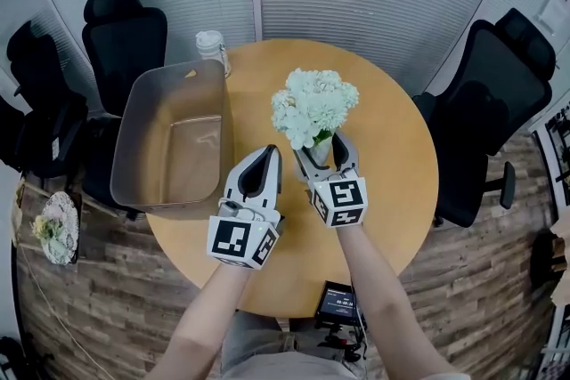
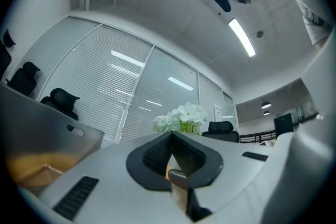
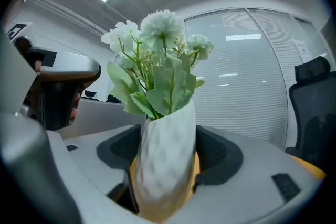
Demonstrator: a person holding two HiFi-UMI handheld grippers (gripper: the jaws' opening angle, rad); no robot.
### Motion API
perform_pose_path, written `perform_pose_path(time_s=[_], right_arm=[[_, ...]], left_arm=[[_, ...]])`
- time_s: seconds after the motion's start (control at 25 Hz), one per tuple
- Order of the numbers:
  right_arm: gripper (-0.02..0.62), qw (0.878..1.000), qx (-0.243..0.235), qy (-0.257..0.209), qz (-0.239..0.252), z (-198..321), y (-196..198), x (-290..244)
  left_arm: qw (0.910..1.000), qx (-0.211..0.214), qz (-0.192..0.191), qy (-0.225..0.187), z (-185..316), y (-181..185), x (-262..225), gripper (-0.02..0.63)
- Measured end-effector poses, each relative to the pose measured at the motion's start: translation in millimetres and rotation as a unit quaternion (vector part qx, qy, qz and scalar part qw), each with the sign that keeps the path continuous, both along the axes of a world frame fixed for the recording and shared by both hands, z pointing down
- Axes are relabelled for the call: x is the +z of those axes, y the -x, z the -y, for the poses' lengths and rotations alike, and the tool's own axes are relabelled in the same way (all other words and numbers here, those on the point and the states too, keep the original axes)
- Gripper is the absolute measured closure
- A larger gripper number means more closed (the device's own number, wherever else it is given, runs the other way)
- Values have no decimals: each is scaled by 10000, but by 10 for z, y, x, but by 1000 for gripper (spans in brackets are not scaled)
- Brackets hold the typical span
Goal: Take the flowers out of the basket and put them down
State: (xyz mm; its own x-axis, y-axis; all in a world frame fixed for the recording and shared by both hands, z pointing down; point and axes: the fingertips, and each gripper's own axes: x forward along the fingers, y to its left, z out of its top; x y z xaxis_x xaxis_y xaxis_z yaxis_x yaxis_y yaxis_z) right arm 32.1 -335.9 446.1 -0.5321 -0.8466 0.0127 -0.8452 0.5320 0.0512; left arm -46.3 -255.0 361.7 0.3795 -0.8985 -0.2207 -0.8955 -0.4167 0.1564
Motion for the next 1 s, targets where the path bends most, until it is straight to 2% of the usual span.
perform_pose_path(time_s=[0.36, 0.64, 1.0], right_arm=[[255, 9995, 86, -297, -21, 14, -42, 172], [255, 9984, 191, -480, -218, 33, -69, 247], [255, 9986, 344, -373, -177, 205, -56, 362]], left_arm=[[9998, 64, 116, -131, -40, -105, 236, 601], [9995, 193, 180, -162, -75, -184, 284, 601], [9994, 200, 238, -122, -8, -191, 281, 601]])
